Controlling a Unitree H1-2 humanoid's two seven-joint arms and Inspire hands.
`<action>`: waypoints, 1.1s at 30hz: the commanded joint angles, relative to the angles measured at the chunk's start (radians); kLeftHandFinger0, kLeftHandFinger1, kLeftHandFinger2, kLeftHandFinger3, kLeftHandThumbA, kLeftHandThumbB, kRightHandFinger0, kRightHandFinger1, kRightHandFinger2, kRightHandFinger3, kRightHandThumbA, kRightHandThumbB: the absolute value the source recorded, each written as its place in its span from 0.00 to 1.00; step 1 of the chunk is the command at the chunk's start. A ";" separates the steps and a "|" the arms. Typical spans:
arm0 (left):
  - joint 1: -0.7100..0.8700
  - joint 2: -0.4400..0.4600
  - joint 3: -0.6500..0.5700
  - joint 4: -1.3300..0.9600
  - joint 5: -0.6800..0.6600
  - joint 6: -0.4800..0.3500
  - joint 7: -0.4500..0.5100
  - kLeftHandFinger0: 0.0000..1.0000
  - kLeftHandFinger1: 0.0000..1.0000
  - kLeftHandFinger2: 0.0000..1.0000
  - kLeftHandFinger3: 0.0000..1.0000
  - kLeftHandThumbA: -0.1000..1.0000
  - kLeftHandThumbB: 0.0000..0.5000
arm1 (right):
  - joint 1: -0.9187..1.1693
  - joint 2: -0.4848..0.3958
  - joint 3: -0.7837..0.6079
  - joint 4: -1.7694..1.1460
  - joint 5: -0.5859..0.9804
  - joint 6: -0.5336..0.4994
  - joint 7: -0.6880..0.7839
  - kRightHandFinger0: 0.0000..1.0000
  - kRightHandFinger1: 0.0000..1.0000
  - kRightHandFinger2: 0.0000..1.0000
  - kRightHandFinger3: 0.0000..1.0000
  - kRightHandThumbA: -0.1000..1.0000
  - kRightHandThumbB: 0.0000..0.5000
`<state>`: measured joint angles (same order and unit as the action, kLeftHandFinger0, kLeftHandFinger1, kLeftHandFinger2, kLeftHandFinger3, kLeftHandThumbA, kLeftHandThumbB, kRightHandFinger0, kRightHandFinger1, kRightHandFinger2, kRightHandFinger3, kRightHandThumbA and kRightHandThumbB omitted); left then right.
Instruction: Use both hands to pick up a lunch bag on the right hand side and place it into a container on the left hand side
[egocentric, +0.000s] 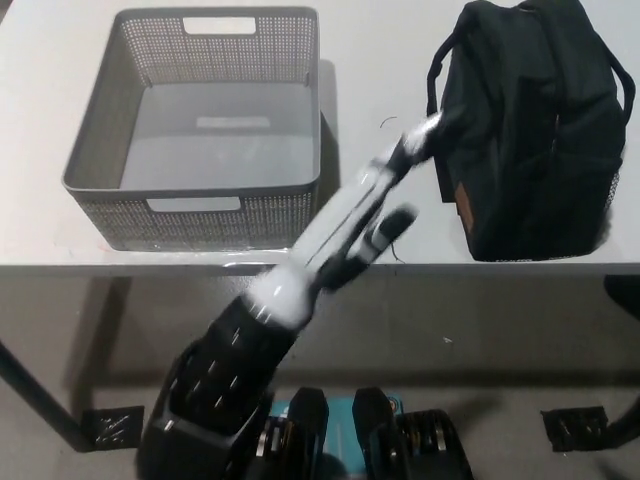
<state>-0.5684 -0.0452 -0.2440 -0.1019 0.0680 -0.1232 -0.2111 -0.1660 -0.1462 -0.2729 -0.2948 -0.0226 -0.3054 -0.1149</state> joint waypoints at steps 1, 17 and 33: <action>-0.131 -0.089 0.066 0.040 -0.005 0.157 0.095 1.00 1.00 1.00 1.00 1.00 0.49 | -0.086 -0.043 -0.044 0.048 0.080 0.056 -0.024 1.00 1.00 1.00 1.00 1.00 0.35; -0.503 -0.216 0.302 0.441 -0.120 0.243 0.203 1.00 1.00 1.00 1.00 1.00 0.56 | -0.383 -0.215 -0.073 0.379 0.158 0.114 0.027 1.00 1.00 1.00 1.00 1.00 0.35; -0.716 -0.159 0.384 0.956 -0.153 0.126 0.243 1.00 1.00 1.00 1.00 1.00 0.59 | -0.662 -0.214 -0.040 0.721 0.213 0.144 0.056 1.00 1.00 1.00 1.00 1.00 0.26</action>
<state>-1.1936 -0.2275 0.1242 0.7608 -0.0532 0.0715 0.0099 -0.7160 -0.3563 -0.3222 0.3772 0.1422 -0.1655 -0.0878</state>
